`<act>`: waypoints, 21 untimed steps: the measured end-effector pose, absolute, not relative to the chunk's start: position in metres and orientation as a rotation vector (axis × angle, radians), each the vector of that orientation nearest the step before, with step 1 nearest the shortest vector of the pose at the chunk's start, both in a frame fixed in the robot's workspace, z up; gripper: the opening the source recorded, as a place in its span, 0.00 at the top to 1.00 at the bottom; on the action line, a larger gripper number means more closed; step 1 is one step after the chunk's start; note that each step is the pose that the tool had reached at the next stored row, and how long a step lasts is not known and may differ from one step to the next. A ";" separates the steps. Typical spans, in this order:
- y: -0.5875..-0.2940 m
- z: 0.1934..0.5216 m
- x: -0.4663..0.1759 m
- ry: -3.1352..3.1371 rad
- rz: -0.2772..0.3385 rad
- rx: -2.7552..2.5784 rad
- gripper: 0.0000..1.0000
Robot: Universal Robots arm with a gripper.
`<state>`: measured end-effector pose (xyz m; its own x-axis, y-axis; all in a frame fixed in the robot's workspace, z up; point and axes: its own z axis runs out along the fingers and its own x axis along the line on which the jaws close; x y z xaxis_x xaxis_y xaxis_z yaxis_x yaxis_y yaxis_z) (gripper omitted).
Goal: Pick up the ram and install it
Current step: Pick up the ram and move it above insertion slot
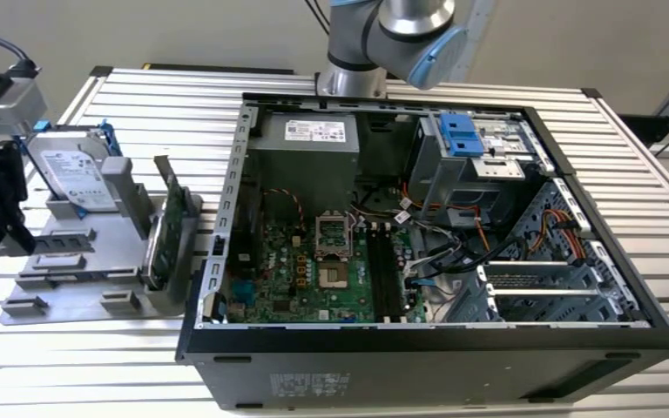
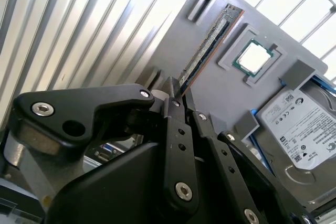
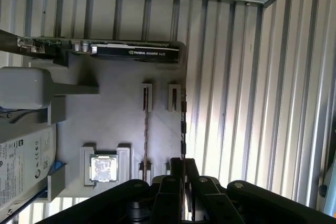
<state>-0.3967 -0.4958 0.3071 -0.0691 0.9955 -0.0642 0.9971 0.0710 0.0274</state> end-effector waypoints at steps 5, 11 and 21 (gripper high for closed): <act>-0.496 0.309 -0.397 2.250 -0.037 2.097 1.00; -0.496 0.312 -0.397 2.250 -0.037 2.097 1.00; -0.496 0.317 -0.397 2.250 -0.037 2.097 1.00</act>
<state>-0.3968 -0.4958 0.3169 -0.0692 0.9955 -0.0642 0.9971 0.0711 0.0274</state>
